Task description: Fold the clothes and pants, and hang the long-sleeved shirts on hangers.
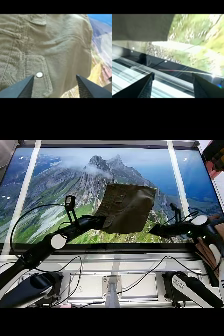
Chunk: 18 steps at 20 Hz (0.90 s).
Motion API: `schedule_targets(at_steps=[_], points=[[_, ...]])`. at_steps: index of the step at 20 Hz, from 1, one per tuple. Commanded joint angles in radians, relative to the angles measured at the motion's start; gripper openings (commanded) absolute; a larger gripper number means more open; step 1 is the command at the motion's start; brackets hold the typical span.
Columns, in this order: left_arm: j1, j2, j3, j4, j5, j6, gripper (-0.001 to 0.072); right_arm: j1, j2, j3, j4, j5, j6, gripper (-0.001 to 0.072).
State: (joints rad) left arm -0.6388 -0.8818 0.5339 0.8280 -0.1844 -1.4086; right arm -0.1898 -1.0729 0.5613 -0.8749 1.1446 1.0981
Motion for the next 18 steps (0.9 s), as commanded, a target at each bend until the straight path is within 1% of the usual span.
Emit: schedule_targets(at_steps=[1,4,6,9,13,14,15,16,18], points=[[0.009,0.021,0.001,0.029,-0.018,0.003,0.0592,0.072,0.016,-0.102,0.054,-0.142,-0.019,0.0556],[0.025,0.021,0.001,0.029,-0.018,0.003,0.0591,0.144,0.002,-0.094,0.097,-0.304,-0.011,0.0554],[0.04,0.021,0.001,0.037,-0.018,0.003,0.0592,0.16,-0.05,-0.072,0.149,-0.338,-0.011,0.0553],[0.074,0.021,0.001,0.08,-0.018,0.003,0.0592,0.16,-0.16,-0.003,0.173,-0.327,-0.011,0.0552],[0.132,0.021,0.001,0.081,-0.018,0.003,0.0592,0.161,-0.309,0.103,0.215,-0.224,-0.011,0.0539],[0.147,0.021,0.001,0.082,-0.018,0.003,0.0592,0.161,-0.334,0.119,0.231,-0.203,-0.012,0.0522],[0.162,0.021,0.001,0.082,-0.018,0.003,0.0592,0.167,-0.35,0.128,0.242,-0.189,-0.017,0.0463],[0.18,0.021,0.001,0.087,-0.018,0.003,0.0592,0.182,-0.362,0.133,0.249,-0.185,-0.021,0.0446],[0.217,0.018,0.0,0.089,-0.018,0.003,0.0591,0.226,-0.365,0.135,0.252,-0.201,-0.035,0.0446]])
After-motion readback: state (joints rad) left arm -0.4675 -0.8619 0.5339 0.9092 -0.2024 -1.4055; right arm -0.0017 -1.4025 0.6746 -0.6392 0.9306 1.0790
